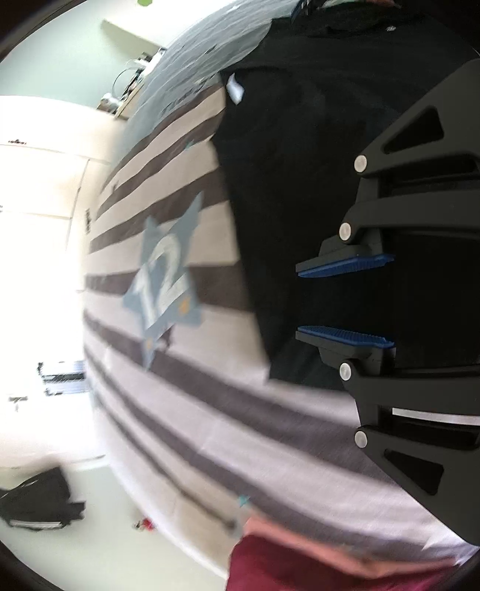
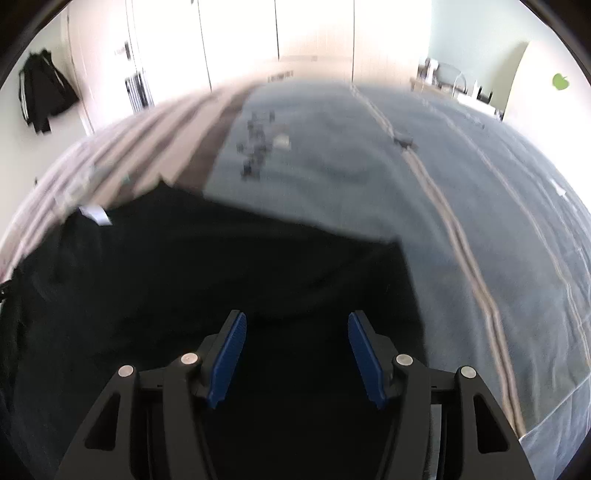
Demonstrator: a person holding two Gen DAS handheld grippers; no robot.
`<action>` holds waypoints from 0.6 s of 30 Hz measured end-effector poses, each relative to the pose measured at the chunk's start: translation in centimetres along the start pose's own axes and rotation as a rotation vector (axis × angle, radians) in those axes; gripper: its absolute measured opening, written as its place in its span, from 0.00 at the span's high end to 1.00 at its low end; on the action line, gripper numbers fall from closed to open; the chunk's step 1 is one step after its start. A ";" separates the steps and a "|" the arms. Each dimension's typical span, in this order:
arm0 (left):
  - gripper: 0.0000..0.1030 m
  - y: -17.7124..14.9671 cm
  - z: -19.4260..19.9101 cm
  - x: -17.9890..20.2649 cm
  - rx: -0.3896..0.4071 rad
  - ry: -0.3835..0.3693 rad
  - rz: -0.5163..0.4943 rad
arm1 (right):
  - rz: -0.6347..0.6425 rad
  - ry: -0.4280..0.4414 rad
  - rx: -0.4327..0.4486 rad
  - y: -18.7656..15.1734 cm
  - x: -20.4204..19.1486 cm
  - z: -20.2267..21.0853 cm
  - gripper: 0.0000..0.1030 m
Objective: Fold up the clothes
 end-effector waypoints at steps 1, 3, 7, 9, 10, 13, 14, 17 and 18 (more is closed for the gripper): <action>0.76 0.1 -0.8 -0.5 -0.021 0.026 -0.003 | -0.016 -0.007 0.015 0.2 0.3 0.2 0.45; 0.76 -0.2 -2.2 -1.0 -0.062 0.049 -0.019 | -0.046 -0.006 -0.007 0.0 1.0 -0.6 0.40; 0.75 -0.3 -2.5 -1.0 -0.056 0.051 -0.037 | -0.025 -0.021 -0.051 -1.2 1.2 -2.1 0.40; 0.75 0.3 -1.7 -1.6 -0.034 0.026 -0.001 | -0.016 -0.034 -0.050 -1.1 1.0 -1.7 0.40; 0.75 0.5 -0.9 -1.9 -0.018 0.020 0.012 | -0.020 -0.030 -0.045 -1.1 1.0 -1.3 0.40; 0.75 -0.3 1.4 -3.1 0.015 0.017 0.007 | -0.038 0.000 -0.016 -1.7 1.2 1.3 0.40; 0.75 -1.0 2.0 -3.7 0.005 0.022 0.014 | -0.042 0.011 -0.003 -2.1 1.3 2.3 0.40; 0.73 -3.9 3.6 -5.6 -0.038 0.040 0.048 | -0.066 0.020 -0.022 -5.2 2.8 4.0 0.38; 0.73 -5.1 4.3 -6.0 -0.045 0.047 0.047 | -0.083 0.020 -0.052 -6.7 3.4 3.9 0.38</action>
Point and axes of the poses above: each gripper's, at about its wrist camera, not at the fingertips, and z roughly against the way its jaws point, x to its right, y to its top, the point moved 2 cm from there along -z, roughly the way its jaws point, and after that the axes turned 4 degrees about -x, right-handed, at the moved point
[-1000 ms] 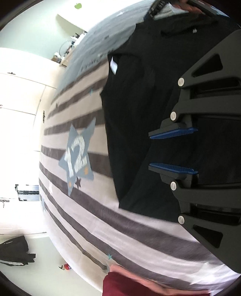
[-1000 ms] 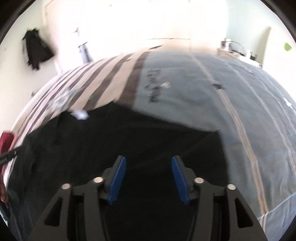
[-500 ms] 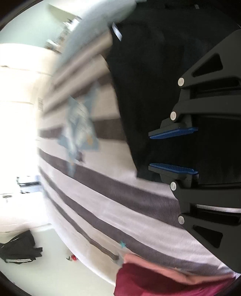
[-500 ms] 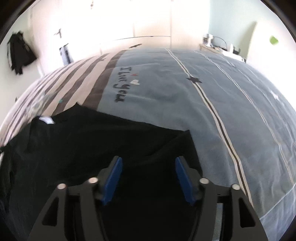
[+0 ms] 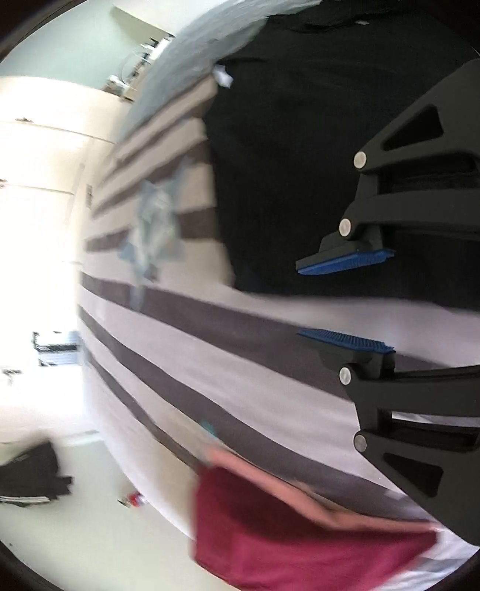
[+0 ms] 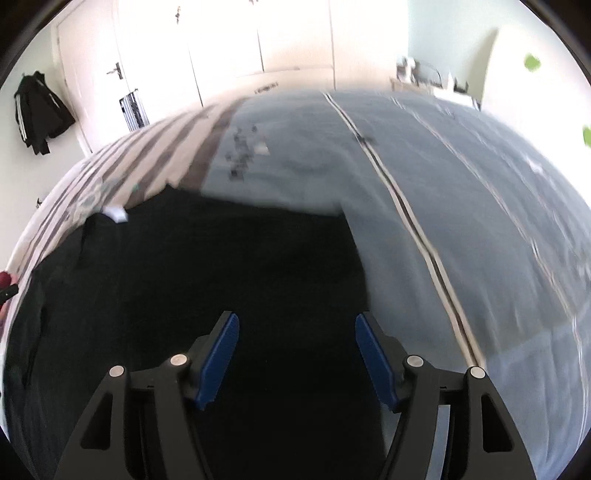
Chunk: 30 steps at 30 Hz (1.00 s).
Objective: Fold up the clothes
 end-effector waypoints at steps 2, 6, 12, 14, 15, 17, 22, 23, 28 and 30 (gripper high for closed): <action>0.73 -2.4 1.6 -0.4 0.005 0.006 -0.016 | -0.032 0.009 -0.034 -2.7 1.4 0.0 0.38; 0.71 -6.6 5.5 0.8 0.055 -0.028 -0.048 | -0.024 -0.001 0.031 -5.1 0.7 4.2 0.38; 0.57 -12.9 5.7 3.5 -0.057 -0.083 -0.082 | 0.086 0.051 0.018 -9.1 -4.4 6.4 0.38; 0.57 -12.9 5.9 3.9 -0.049 -0.093 -0.077 | 0.126 0.046 -0.021 -10.4 -5.7 5.8 0.38; 0.57 -12.8 6.1 4.1 -0.041 -0.103 -0.071 | 0.128 0.039 -0.018 -10.8 -5.8 6.0 0.38; 0.57 -12.7 6.6 4.4 -0.023 -0.122 -0.059 | 0.123 0.035 -0.009 -11.1 -6.0 6.4 0.38; 0.57 -10.7 8.3 3.6 0.066 -0.092 -0.040 | 0.111 0.030 0.027 -10.4 -5.3 8.1 0.38; 0.57 -10.2 7.9 3.2 0.066 -0.072 -0.034 | 0.113 0.025 0.025 -10.4 -5.1 8.1 0.38; 0.57 -10.0 3.4 2.2 -0.029 -0.033 -0.067 | 0.104 0.009 -0.041 -11.6 -3.7 5.7 0.38; 0.57 -9.9 4.1 2.3 -0.006 -0.031 -0.089 | 0.107 0.005 -0.031 -12.0 -3.7 6.0 0.38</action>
Point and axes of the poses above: each gripper's, at about its wrist camera, not at the fingertips, and z roughly against the way its jaws point, x to its right, y to its top, the point moved 2 cm from there along -z, roughly the way its jaws point, and after that the axes turned 4 degrees about -x, right-handed, at the moved point
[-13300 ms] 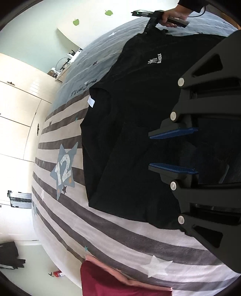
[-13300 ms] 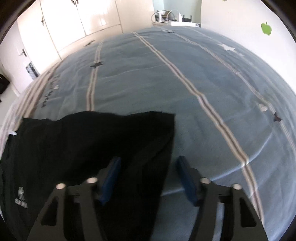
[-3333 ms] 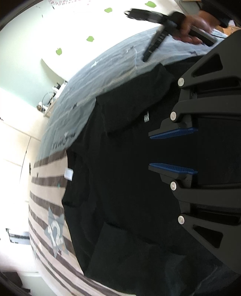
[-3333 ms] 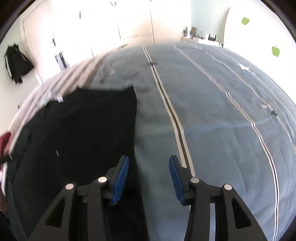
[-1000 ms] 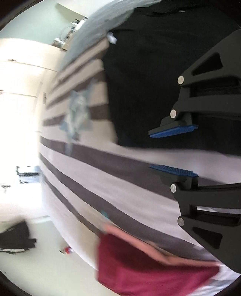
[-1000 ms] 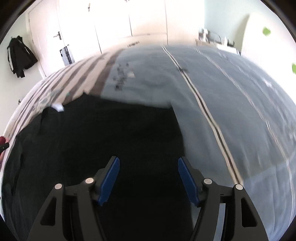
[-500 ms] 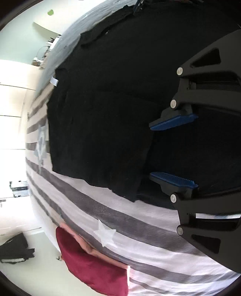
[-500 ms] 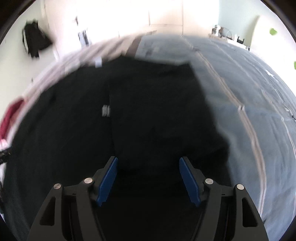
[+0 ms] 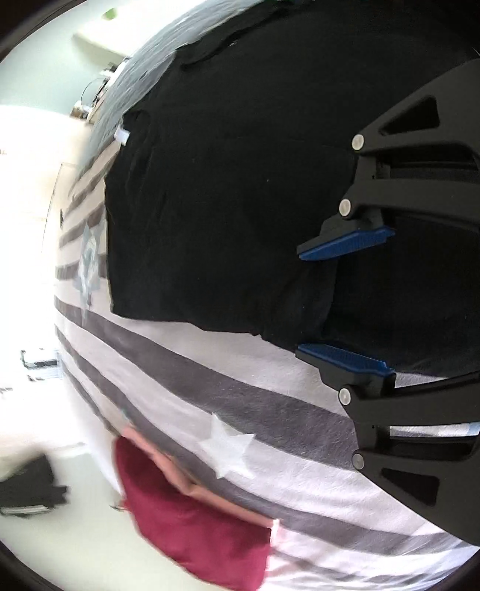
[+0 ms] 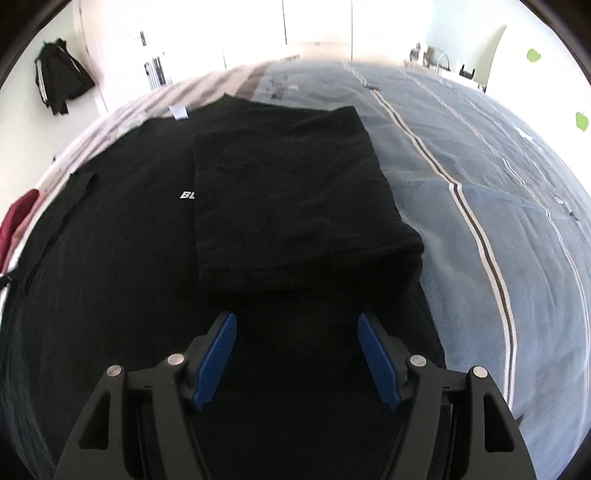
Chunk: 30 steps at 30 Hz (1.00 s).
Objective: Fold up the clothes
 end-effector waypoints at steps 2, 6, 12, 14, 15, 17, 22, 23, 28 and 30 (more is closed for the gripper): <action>0.57 0.0 2.3 -0.4 0.039 -0.053 0.045 | -0.010 -0.005 0.003 -0.1 -0.1 1.0 0.38; 0.57 -2.8 8.2 -1.6 0.067 -0.104 0.064 | -0.047 0.031 0.040 -1.9 0.1 4.8 0.38; 0.54 -11.2 15.9 -3.3 0.005 -0.114 0.012 | 0.003 0.039 0.018 -9.0 0.6 11.2 0.38; 0.51 -14.1 17.0 -3.7 -0.032 -0.102 0.009 | 0.019 0.027 -0.015 -11.7 0.8 12.5 0.38; 0.51 -15.4 17.7 -3.7 -0.046 -0.097 0.014 | 0.018 0.021 -0.037 -13.0 1.0 12.9 0.38; 0.50 -18.0 19.3 -3.4 -0.069 -0.086 0.030 | 0.008 0.012 -0.070 -15.4 1.7 13.6 0.38; 0.50 -22.1 20.7 -2.8 -0.065 -0.063 0.083 | -0.015 0.028 -0.069 -18.9 3.7 15.1 0.38; 0.50 -22.9 20.8 -2.4 -0.064 -0.062 0.086 | -0.010 0.034 -0.067 -19.4 4.0 15.2 0.38; 0.50 -27.1 22.3 -1.5 -0.079 -0.031 0.068 | 0.017 0.059 -0.079 -22.7 5.0 15.8 0.38; 0.50 -28.4 22.5 -1.6 -0.098 -0.024 0.083 | 0.021 0.066 -0.095 -24.3 5.3 16.1 0.38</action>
Point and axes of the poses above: each gripper's, at about its wrist camera, not at the fingertips, and z roughly against the way its jaws point, x to its right, y to its top, the point moved 2 cm from there along -z, roughly the way its jaws point, and after that the axes turned 4 degrees about -x, right-handed, at the moved point
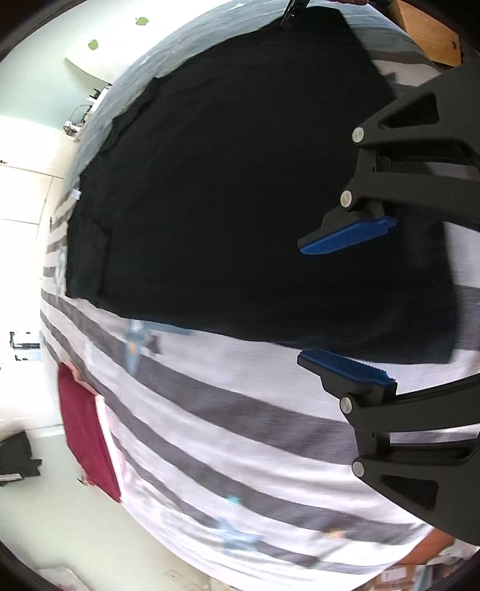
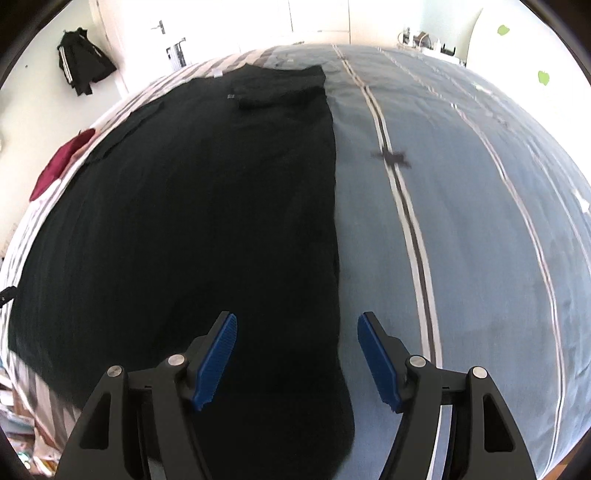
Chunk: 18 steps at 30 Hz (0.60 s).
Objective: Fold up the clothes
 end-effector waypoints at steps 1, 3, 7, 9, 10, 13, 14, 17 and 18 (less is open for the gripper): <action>0.50 -0.6 -0.1 -0.1 -0.008 0.007 0.003 | -0.001 0.001 -0.013 -0.8 0.1 0.1 0.38; 0.50 -1.9 -0.3 -0.4 -0.021 0.024 0.002 | 0.003 0.006 -0.031 -2.1 0.1 0.3 0.38; 0.50 -2.8 -0.8 -0.9 -0.040 0.021 0.012 | -0.002 0.003 -0.056 -3.9 0.4 0.4 0.37; 0.50 -3.0 -0.9 -0.8 -0.039 0.022 -0.001 | -0.015 0.007 -0.068 -4.7 0.7 0.4 0.37; 0.50 -3.0 -1.0 -0.7 -0.039 0.030 -0.015 | -0.020 0.008 -0.071 -4.9 0.8 0.3 0.36; 0.50 -3.1 -1.2 -0.8 -0.036 0.028 -0.011 | -0.024 0.002 -0.067 -5.0 0.7 0.1 0.34; 0.50 -3.1 -1.2 -0.8 -0.035 0.029 -0.012 | -0.026 0.001 -0.066 -5.0 0.6 0.0 0.34; 0.53 -2.9 -1.2 -0.6 -0.032 0.037 -0.028 | -0.027 0.001 -0.063 -4.7 0.6 0.0 0.33; 0.55 -2.9 -1.2 -0.6 -0.031 0.037 -0.031 | -0.030 0.003 -0.062 -4.6 0.7 0.0 0.33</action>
Point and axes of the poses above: each gripper's, at about its wrist camera, not at the fingertips, and z roughly against the way its jaws point, x to its right, y to its top, the point moved 2 cm from there along -z, roughly the way its jaws point, and after that the axes turned 4 degrees about -x, right-handed, at the moved point
